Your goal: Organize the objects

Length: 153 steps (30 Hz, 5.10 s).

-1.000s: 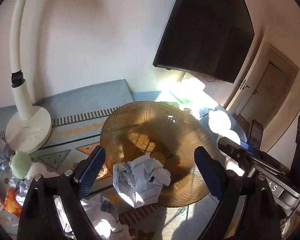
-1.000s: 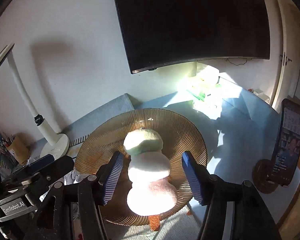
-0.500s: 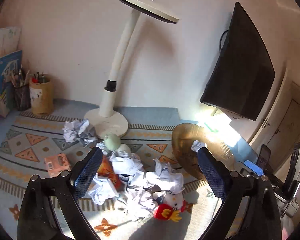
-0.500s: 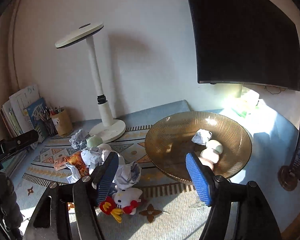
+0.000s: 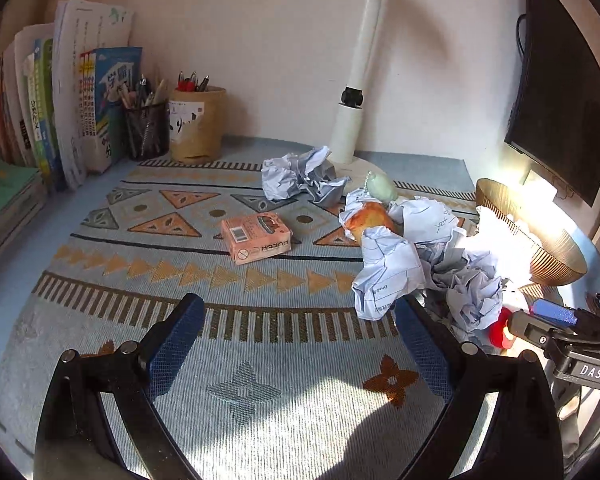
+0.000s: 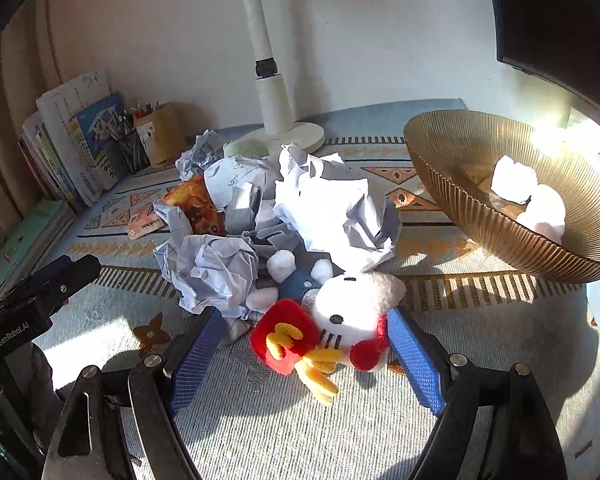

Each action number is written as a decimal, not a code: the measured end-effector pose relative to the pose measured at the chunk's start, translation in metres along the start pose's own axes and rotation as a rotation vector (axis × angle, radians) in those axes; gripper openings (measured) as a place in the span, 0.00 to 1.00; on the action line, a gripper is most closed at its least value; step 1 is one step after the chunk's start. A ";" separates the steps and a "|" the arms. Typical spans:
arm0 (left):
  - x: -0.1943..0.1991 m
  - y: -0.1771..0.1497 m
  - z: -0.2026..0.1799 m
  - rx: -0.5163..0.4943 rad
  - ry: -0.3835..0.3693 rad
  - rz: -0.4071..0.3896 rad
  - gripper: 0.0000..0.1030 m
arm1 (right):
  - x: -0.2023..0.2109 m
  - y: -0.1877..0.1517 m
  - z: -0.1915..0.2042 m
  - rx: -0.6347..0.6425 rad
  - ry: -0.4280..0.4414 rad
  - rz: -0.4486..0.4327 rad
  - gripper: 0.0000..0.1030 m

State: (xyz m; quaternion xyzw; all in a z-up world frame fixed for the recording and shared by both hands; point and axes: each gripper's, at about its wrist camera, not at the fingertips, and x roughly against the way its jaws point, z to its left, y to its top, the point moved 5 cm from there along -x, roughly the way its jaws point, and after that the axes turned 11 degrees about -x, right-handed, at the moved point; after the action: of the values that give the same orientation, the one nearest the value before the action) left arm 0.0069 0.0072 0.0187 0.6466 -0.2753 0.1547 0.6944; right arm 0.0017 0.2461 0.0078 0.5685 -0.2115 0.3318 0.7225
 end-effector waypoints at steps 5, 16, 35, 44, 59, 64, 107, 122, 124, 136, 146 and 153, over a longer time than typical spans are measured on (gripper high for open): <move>0.000 -0.003 -0.006 -0.012 -0.026 0.010 0.93 | 0.005 -0.004 0.006 0.033 0.010 -0.020 0.83; 0.002 -0.003 -0.004 0.012 -0.032 -0.001 0.93 | 0.014 -0.003 0.009 0.037 -0.009 -0.074 0.83; -0.089 0.024 -0.039 0.125 -0.390 0.228 0.62 | -0.038 0.005 0.054 0.116 -0.053 0.036 0.69; -0.075 0.030 -0.053 0.040 -0.351 0.150 0.47 | -0.009 0.008 0.051 0.086 0.075 -0.063 0.48; -0.018 0.004 -0.009 0.128 -0.251 0.040 0.47 | 0.001 -0.040 0.084 0.271 0.141 0.061 0.49; -0.017 0.001 -0.010 0.131 -0.279 0.030 0.48 | -0.002 -0.037 0.081 0.251 0.155 0.063 0.50; -0.020 0.009 -0.053 0.063 -0.258 0.016 0.48 | 0.044 0.018 -0.074 -0.042 -0.059 -0.125 0.46; -0.032 0.172 -0.219 -0.134 -0.597 -0.026 0.49 | 0.108 0.120 -0.158 -0.339 -0.144 -0.283 0.57; -0.048 0.177 -0.237 -0.133 -0.610 -0.011 0.50 | 0.094 0.120 -0.165 -0.323 -0.129 -0.223 0.81; -0.035 0.159 -0.203 -0.062 -0.606 -0.019 0.99 | 0.135 0.102 -0.128 -0.242 -0.045 -0.273 0.84; 0.046 0.076 -0.049 0.067 -0.144 -0.158 0.99 | 0.068 0.041 -0.034 -0.093 -0.013 -0.279 0.86; -0.006 0.005 -0.016 0.033 -0.085 -0.023 0.97 | 0.028 0.020 -0.035 -0.060 -0.046 -0.207 0.86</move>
State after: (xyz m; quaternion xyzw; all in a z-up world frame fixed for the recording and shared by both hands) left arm 0.0021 0.0247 0.0192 0.6672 -0.2947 0.1237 0.6728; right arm 0.0037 0.2895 0.0309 0.5729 -0.1782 0.2359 0.7644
